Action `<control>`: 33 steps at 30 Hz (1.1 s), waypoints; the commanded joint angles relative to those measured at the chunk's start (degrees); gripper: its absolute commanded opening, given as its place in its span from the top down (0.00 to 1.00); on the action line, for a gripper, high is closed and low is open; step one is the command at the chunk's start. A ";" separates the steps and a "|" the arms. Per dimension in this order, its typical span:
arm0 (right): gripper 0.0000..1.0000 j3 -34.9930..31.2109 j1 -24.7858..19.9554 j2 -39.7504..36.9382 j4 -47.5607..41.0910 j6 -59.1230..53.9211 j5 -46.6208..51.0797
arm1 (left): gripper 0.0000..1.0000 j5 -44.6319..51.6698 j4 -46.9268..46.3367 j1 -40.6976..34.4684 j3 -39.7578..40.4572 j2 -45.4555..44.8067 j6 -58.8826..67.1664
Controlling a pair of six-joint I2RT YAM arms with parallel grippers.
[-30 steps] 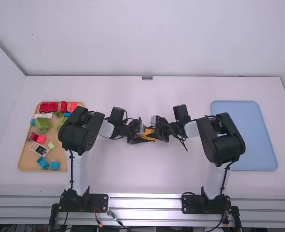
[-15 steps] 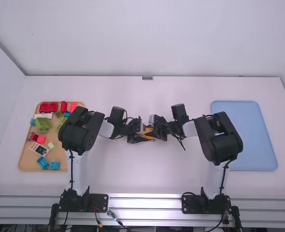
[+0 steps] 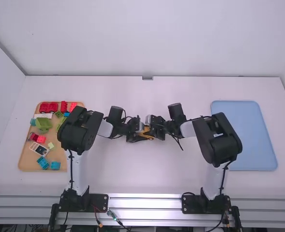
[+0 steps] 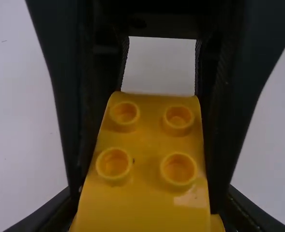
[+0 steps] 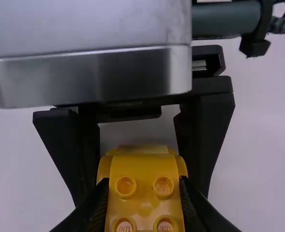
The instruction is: Assemble lego blocks to make yellow taxi
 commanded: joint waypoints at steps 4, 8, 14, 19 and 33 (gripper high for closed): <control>0.87 -3.21 2.34 2.36 -1.51 -0.28 8.50 | 0.52 1.25 0.83 -0.98 0.44 0.66 -0.09; 0.85 -3.39 2.40 2.36 -0.79 -0.22 8.04 | 0.53 1.22 0.83 -0.98 0.44 0.66 -0.09; 0.79 -1.92 2.36 2.36 -1.16 1.68 7.30 | 0.59 1.25 0.76 -0.98 0.44 0.66 -0.26; 0.71 -0.81 2.34 2.36 -1.18 1.49 4.92 | 0.58 1.09 0.74 -0.98 0.44 0.66 -0.26; 0.50 0.17 1.75 2.32 -0.52 2.97 4.46 | 0.57 1.09 0.59 -0.98 0.44 0.66 -0.26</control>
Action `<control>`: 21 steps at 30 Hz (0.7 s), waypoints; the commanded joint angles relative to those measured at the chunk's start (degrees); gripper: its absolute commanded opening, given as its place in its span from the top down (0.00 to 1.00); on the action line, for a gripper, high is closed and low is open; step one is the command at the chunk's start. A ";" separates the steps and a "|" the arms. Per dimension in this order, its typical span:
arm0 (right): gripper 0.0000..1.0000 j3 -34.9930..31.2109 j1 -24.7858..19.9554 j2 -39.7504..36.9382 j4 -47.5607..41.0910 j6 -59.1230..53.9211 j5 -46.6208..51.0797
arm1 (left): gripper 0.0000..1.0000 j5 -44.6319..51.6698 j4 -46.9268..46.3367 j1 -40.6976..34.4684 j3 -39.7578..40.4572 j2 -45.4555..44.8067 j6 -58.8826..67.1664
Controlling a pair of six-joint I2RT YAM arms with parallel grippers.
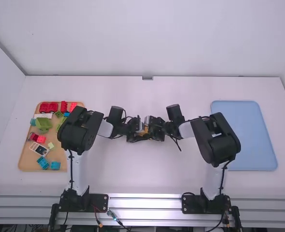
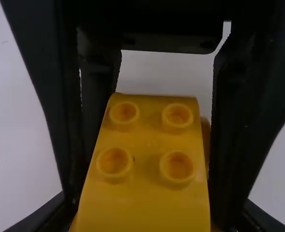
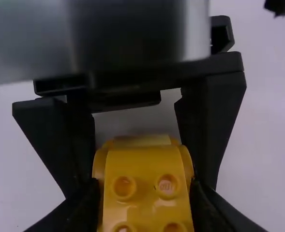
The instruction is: Assemble lego blocks to make yellow taxi
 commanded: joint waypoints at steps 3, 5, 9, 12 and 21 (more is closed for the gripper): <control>0.50 0.81 0.61 1.90 -0.66 0.70 -1.11 | 0.57 1.49 0.37 -0.81 0.42 0.68 -0.20; 0.50 0.94 0.63 1.90 -0.20 0.72 -1.40 | 0.57 1.46 0.35 -0.79 0.42 0.68 -0.20; 0.53 1.07 0.63 1.90 0.24 0.70 -1.27 | 0.59 1.46 0.20 -0.85 0.42 0.68 -0.17; 0.57 1.07 0.76 1.90 0.24 0.70 -1.22 | 0.60 1.64 -0.07 -0.83 0.42 0.68 -0.17; 0.58 1.07 -0.46 1.90 0.46 -0.81 -5.03 | 0.60 1.42 -0.92 -0.85 0.42 0.68 0.17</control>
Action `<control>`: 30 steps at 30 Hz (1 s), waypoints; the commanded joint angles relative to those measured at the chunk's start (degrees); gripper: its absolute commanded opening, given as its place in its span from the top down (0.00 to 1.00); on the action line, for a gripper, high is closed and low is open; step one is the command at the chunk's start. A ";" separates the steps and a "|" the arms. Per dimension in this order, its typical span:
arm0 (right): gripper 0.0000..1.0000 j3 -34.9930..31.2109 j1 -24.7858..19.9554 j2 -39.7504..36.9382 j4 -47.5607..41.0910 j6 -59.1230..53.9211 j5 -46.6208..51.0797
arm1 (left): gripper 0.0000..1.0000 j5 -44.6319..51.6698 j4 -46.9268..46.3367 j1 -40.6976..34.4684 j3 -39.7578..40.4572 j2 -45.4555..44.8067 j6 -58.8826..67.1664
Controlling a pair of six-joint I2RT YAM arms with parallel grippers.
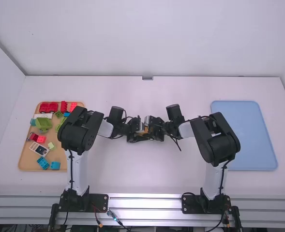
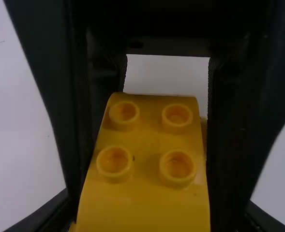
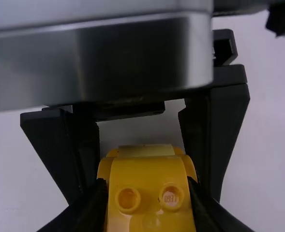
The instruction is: Assemble lego blocks to make yellow taxi
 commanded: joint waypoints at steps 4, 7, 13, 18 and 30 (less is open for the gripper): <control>0.57 0.85 -1.51 1.49 0.26 -0.92 -4.59 | 0.60 1.27 -0.31 -0.72 0.42 0.66 0.13; 0.57 0.85 -1.95 1.49 0.28 -0.92 -6.14 | 0.59 1.25 -0.31 -0.72 0.42 0.66 0.00; 0.53 0.85 -4.57 1.49 1.03 -0.92 -12.13 | 0.59 1.25 -0.31 -0.72 0.42 0.66 -0.02; 0.51 0.85 -7.41 1.49 1.77 -0.92 -18.12 | 0.59 1.22 -0.28 -0.68 0.42 0.66 0.00; 0.07 -0.76 -10.01 1.55 -7.13 -13.05 -18.21 | 0.01 -2.34 -2.56 -0.48 0.42 -1.64 -7.39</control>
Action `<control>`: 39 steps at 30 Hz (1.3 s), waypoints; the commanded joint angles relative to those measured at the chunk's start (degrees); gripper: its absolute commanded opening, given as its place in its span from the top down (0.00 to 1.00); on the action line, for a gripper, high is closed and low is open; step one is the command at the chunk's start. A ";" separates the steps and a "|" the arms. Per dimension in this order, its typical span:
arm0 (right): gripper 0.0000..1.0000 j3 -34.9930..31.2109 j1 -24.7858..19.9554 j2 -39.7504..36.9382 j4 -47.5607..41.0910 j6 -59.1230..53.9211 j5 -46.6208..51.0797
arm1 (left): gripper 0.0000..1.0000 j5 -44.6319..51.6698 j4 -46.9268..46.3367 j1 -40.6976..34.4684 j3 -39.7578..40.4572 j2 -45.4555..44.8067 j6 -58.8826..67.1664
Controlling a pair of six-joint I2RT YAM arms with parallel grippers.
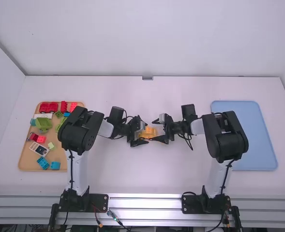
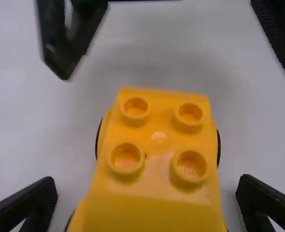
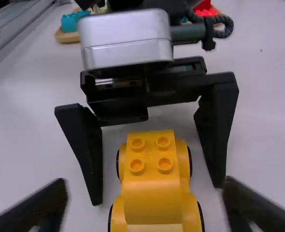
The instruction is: Assemble lego blocks to make yellow taxi
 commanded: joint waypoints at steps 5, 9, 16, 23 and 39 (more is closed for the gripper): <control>0.01 -2.45 2.95 1.29 7.26 3.93 4.13 | 0.01 -4.81 -14.82 0.13 0.28 -10.25 4.81; 0.01 -2.51 5.79 3.37 15.04 10.82 9.05 | 0.01 -8.35 -22.80 1.11 0.28 -18.49 5.57; 0.01 -0.39 7.32 8.70 21.49 17.18 9.49 | 0.01 -8.68 -32.72 6.97 0.28 -30.99 5.60; 0.14 2.69 7.87 9.84 16.83 17.11 10.23 | 0.01 -8.70 -35.12 11.52 0.28 -35.28 5.57; 0.51 9.51 -3.06 -1.07 -9.29 10.16 11.56 | 0.01 -13.27 -33.16 11.67 0.24 -35.32 5.60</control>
